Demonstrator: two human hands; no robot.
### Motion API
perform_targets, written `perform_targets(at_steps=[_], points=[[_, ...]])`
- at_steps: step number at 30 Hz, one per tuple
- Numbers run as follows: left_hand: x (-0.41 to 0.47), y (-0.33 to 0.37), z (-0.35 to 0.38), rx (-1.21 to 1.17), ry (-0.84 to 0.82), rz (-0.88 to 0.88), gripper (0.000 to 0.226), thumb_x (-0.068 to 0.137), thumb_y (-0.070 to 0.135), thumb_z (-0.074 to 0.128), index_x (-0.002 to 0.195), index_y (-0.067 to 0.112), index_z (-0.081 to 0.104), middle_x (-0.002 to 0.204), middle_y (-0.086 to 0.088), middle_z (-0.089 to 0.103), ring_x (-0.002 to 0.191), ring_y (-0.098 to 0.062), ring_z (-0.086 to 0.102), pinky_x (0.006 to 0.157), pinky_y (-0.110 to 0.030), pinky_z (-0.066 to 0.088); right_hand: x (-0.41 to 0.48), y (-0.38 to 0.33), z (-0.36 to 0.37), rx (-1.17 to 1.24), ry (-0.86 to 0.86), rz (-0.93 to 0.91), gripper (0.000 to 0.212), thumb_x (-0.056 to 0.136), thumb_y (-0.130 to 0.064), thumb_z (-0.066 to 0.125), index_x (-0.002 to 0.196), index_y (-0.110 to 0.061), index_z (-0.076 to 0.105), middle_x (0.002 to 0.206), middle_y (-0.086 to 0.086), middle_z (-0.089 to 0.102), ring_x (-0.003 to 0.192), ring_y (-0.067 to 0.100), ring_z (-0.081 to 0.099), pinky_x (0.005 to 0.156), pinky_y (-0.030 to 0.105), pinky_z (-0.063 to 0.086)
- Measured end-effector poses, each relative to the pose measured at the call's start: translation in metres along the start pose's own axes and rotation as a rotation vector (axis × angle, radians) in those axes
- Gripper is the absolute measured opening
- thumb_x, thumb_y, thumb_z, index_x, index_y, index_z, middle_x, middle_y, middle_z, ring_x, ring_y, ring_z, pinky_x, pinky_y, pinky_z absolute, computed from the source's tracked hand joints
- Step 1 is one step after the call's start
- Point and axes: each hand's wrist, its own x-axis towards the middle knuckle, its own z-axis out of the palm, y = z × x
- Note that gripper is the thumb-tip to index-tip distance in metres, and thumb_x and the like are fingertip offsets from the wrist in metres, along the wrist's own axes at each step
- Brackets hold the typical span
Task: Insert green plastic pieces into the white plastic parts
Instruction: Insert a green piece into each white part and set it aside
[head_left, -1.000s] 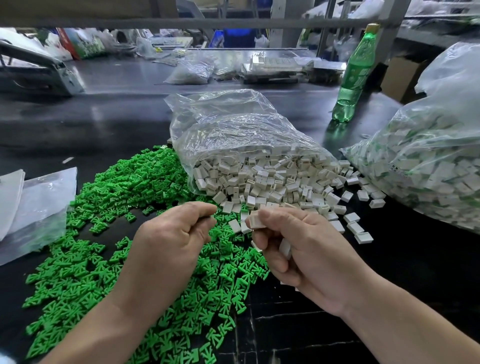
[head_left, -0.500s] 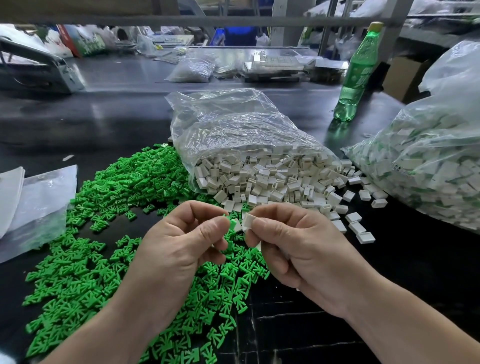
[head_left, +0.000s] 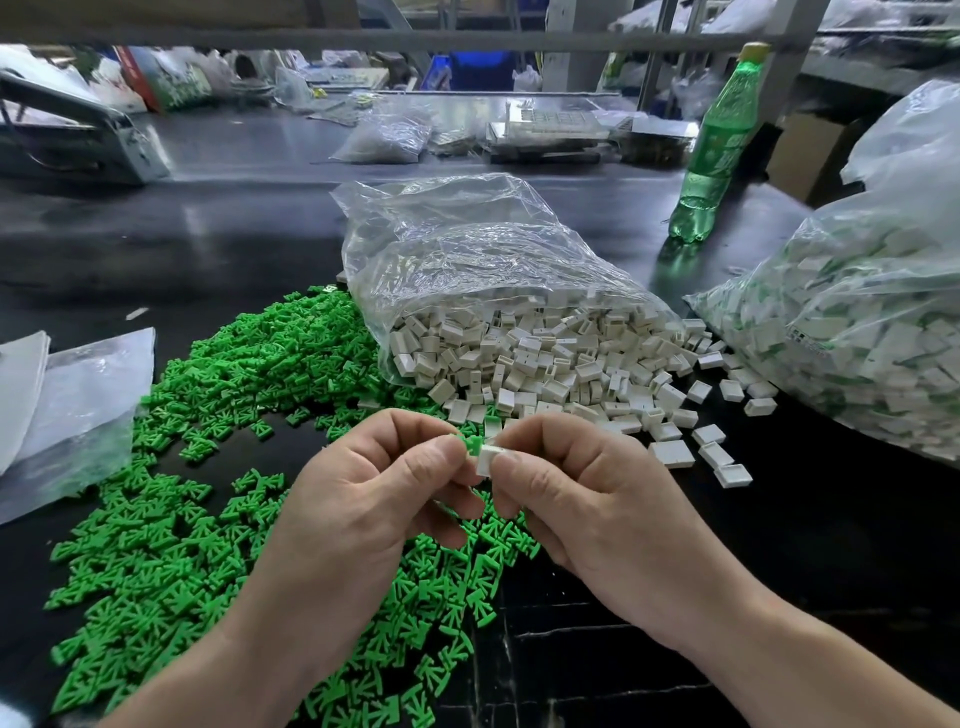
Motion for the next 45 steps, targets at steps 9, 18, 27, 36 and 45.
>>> perform_targets(at_steps=[9,18,27,36,45], points=[[-0.005,0.004,0.006,0.118,0.018,0.053,0.014,0.082,0.035,0.069,0.089,0.023,0.071,0.085,-0.011,0.073,0.073,-0.025,0.07,0.058,-0.028,0.054,0.001,0.001,-0.001,-0.011,0.026,-0.014,0.015,0.093,-0.043,0.061,0.088,-0.031,0.069,0.076,-0.007,0.068,0.057,0.0,0.058,0.052,0.01,0.041],[-0.007,0.006,0.009,0.147,-0.029,0.034,0.012,0.087,0.027,0.06,0.084,0.022,0.07,0.08,-0.011,0.073,0.068,-0.023,0.069,0.057,-0.027,0.054,-0.001,-0.002,0.0,0.002,-0.017,-0.05,0.014,0.1,-0.031,0.061,0.088,-0.027,0.068,0.073,-0.009,0.066,0.057,-0.003,0.058,0.051,0.008,0.041],[-0.004,0.014,0.001,0.15,-0.111,-0.128,0.014,0.082,0.027,0.065,0.077,0.016,0.07,0.073,-0.009,0.069,0.062,-0.025,0.067,0.055,-0.03,0.054,0.001,-0.002,-0.007,-0.16,-0.126,0.043,0.015,0.1,-0.036,0.061,0.089,-0.026,0.067,0.074,-0.008,0.064,0.054,0.0,0.046,0.05,0.015,0.036],[-0.004,0.008,0.003,-0.015,-0.087,-0.109,0.015,0.079,0.028,0.072,0.082,0.013,0.07,0.076,-0.013,0.067,0.063,-0.025,0.064,0.055,-0.03,0.052,0.0,-0.001,-0.003,-0.093,-0.067,0.05,0.022,0.095,-0.047,0.056,0.093,-0.028,0.067,0.073,-0.007,0.063,0.053,0.0,0.048,0.048,0.013,0.034],[-0.006,0.004,0.009,-0.105,-0.076,-0.058,0.017,0.079,0.032,0.07,0.081,0.015,0.069,0.076,-0.015,0.067,0.061,-0.022,0.061,0.055,-0.027,0.051,0.0,0.002,0.006,0.042,-0.006,0.057,0.023,0.092,-0.046,0.057,0.091,-0.025,0.067,0.073,-0.006,0.062,0.051,0.0,0.052,0.046,0.01,0.036]])
